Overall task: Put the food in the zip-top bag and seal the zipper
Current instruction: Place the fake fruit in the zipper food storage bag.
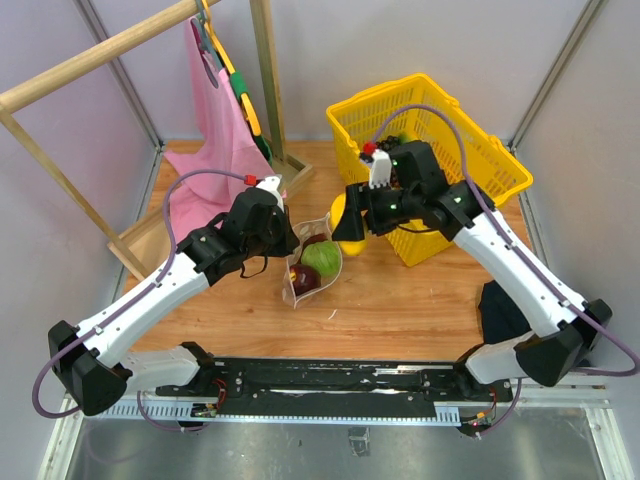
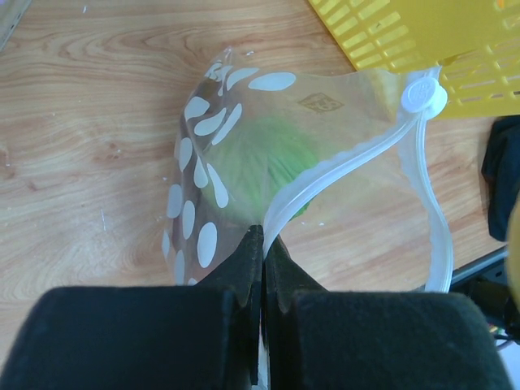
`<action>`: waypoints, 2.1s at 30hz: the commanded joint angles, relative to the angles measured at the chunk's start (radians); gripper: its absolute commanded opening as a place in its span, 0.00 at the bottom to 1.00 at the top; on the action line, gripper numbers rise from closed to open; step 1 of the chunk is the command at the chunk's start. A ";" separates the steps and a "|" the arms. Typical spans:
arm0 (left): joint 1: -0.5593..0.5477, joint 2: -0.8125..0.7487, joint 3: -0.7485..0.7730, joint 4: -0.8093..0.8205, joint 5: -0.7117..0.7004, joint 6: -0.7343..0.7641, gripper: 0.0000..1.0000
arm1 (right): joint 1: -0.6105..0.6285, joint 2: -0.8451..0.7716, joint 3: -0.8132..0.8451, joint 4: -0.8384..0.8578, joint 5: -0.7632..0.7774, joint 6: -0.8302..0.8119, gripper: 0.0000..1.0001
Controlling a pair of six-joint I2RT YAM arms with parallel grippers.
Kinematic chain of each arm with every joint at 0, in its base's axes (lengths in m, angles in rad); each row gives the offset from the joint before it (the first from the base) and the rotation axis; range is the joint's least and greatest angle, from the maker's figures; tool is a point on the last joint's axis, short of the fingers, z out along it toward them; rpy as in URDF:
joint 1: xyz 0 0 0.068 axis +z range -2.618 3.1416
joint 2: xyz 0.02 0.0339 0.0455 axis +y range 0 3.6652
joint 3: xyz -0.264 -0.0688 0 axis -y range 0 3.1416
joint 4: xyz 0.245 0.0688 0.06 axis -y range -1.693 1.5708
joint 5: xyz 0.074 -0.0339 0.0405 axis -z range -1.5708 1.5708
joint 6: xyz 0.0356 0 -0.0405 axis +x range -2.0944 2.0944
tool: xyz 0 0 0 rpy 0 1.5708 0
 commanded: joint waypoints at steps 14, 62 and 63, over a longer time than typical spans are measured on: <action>-0.003 0.002 0.002 0.089 0.006 -0.038 0.00 | 0.139 0.168 0.045 -0.069 -0.169 0.044 0.06; -0.003 -0.059 -0.058 0.114 0.099 -0.117 0.00 | 0.162 0.283 0.122 -0.111 0.279 0.041 0.46; -0.003 -0.059 -0.060 0.117 0.105 -0.119 0.00 | 0.162 0.279 0.115 -0.095 0.291 0.047 0.47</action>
